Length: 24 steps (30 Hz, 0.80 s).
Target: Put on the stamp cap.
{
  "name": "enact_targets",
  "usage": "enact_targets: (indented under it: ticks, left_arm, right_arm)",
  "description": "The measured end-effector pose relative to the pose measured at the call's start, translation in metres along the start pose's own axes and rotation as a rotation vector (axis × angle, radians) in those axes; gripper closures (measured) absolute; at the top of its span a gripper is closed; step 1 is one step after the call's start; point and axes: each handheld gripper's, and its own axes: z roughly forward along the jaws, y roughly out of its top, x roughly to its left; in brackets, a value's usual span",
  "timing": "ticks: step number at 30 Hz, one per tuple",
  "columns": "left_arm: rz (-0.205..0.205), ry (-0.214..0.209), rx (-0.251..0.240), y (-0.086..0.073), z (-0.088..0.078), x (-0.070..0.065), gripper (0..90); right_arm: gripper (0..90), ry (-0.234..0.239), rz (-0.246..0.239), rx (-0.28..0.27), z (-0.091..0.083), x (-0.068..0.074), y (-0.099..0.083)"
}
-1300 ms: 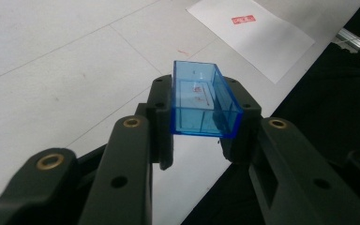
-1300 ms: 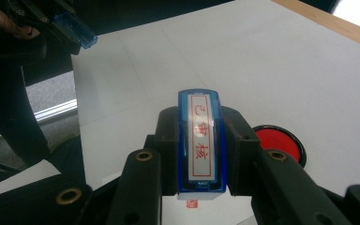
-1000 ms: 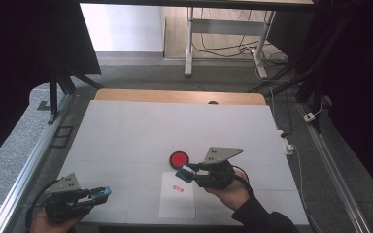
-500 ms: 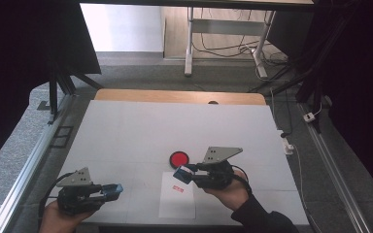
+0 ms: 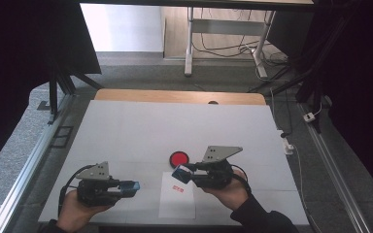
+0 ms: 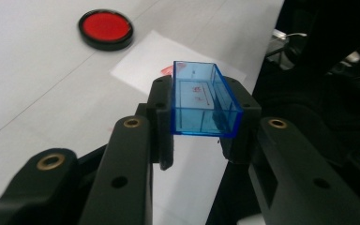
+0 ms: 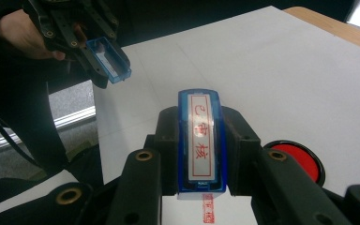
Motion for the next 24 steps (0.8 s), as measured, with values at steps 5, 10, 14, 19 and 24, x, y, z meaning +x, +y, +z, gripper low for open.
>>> enact_targets:
  ticks: [5,10,14,19,24]
  left_arm:
    - [0.021,-0.041,0.000,0.009,0.012,0.004,67.8]
    - [0.031,-0.078,-0.001,0.020,0.026,0.009,67.9]
    - [0.058,-0.096,0.001,0.028,0.036,0.011,67.8]
    - [0.093,-0.125,-0.005,0.037,0.046,0.013,67.8]
    - [0.123,-0.153,-0.009,0.044,0.055,0.016,67.8]
  right_arm:
    - [70.8,0.007,-0.006,-0.001,0.000,0.001,0.000]
    - [70.8,0.015,-0.014,-0.002,0.000,0.002,0.001]
    - [70.8,0.021,-0.019,-0.003,-0.001,0.002,0.002]
    - [70.8,0.022,-0.010,-0.015,-0.002,0.002,0.003]
    - [70.8,0.031,-0.008,-0.028,-0.004,0.002,0.004]
